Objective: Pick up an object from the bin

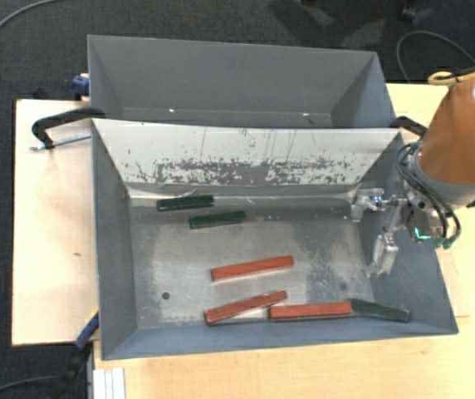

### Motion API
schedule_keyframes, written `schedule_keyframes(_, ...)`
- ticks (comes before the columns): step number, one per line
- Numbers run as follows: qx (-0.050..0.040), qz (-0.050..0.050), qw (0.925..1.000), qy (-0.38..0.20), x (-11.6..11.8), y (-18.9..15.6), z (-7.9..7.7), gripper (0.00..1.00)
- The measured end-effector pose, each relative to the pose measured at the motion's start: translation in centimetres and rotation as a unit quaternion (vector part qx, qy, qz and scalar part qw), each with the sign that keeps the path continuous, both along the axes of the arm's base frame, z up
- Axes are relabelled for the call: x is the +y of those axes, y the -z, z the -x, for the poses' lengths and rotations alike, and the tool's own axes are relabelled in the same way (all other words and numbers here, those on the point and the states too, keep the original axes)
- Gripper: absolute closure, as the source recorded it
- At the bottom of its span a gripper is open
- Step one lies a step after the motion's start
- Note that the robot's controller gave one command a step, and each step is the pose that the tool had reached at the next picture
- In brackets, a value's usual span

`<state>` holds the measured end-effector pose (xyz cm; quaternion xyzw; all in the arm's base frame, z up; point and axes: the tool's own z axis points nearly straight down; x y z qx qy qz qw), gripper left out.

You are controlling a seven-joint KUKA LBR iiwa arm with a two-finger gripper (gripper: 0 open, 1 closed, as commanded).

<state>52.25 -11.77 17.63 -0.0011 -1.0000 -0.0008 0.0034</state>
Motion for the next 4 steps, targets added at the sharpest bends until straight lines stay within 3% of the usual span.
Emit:
schedule_keyframes(1, -0.0073, -0.001, 0.9997, -0.022, 7.7, 1.6, -4.0, 0.0)
schedule_keyframes(2, -0.0013, -0.001, 0.9964, -0.084, 10.9, 10.9, -5.2, 0.0)
schedule_keyframes(3, -0.0058, 0.001, 0.9965, -0.083, 10.7, 10.4, -5.5, 1.0)
schedule_keyframes(4, -0.005, 0.0, 0.9965, -0.083, 10.8, 10.5, -5.4, 0.0)
